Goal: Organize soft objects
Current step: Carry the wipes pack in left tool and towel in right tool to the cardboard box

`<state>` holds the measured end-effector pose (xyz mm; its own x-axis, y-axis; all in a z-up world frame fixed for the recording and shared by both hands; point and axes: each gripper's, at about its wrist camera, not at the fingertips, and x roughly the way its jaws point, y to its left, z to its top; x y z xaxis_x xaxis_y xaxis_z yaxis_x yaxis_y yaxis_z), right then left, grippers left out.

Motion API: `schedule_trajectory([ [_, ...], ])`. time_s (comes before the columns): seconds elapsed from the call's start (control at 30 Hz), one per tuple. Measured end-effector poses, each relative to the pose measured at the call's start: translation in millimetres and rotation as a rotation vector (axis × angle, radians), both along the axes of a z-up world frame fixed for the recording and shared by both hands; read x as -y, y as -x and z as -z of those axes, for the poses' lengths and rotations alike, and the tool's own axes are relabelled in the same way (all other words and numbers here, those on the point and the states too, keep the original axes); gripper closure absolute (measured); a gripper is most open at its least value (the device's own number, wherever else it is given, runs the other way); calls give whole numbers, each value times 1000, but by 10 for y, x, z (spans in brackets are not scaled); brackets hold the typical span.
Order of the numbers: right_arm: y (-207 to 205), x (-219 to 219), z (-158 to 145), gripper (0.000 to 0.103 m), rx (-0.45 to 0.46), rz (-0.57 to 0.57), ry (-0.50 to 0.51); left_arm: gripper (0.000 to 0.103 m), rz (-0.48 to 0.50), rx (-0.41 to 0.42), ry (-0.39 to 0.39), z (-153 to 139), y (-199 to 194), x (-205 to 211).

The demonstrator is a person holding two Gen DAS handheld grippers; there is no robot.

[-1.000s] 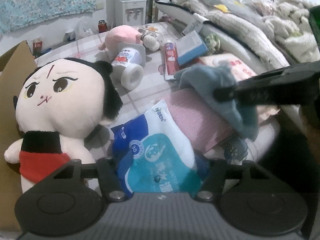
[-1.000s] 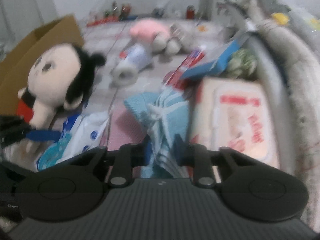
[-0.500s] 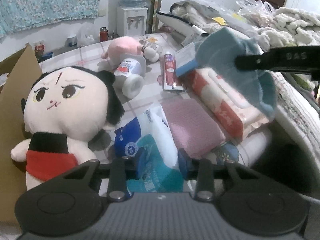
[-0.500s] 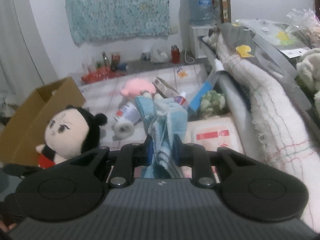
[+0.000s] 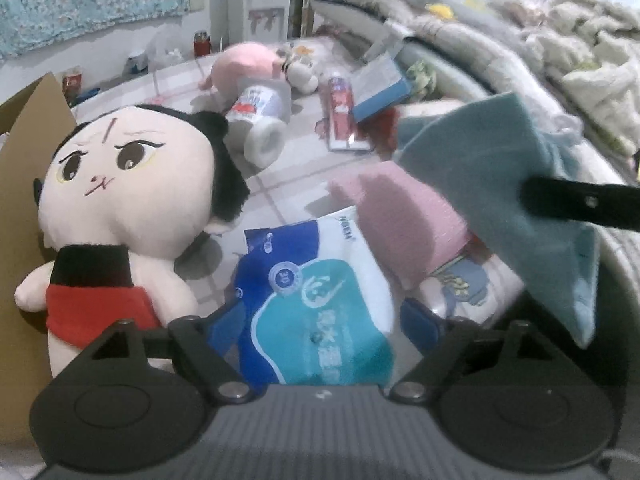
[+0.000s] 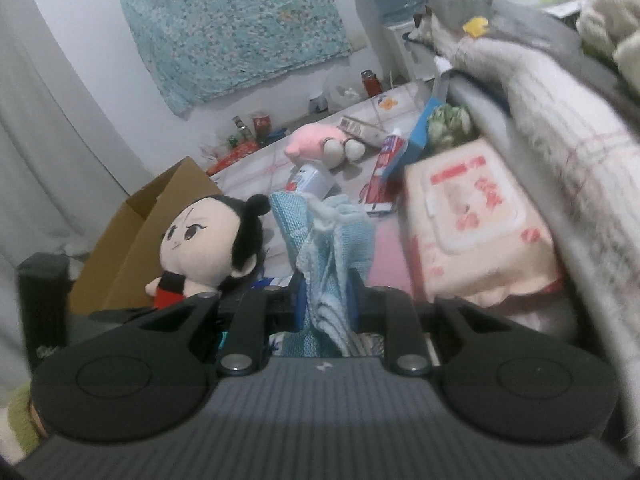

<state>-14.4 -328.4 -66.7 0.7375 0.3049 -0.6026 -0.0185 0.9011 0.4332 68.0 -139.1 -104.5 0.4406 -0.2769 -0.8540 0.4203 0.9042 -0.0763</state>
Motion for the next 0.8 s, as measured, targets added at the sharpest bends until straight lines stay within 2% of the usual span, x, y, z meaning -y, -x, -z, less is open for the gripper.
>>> schedule_trajectory([
  [0.13,-31,55,68,85,4,-11,-31,14,8,-80,-60,135,-189,69],
  [0.3,-133,163,145,85,10,-28,-73,14,26,-118,-115,198,-265,170],
  [0.43,-200,211,233,85,7,-36,-97,25,45,-82,-195,238,-215,270],
  [0.57,-237,228,298,85,2,-40,-113,36,43,-46,-219,194,-165,313],
  [0.63,-227,235,293,85,6,-41,-117,39,38,-23,-230,169,-132,320],
  [0.8,-156,250,212,85,26,-30,-109,41,18,28,-187,58,-4,236],
])
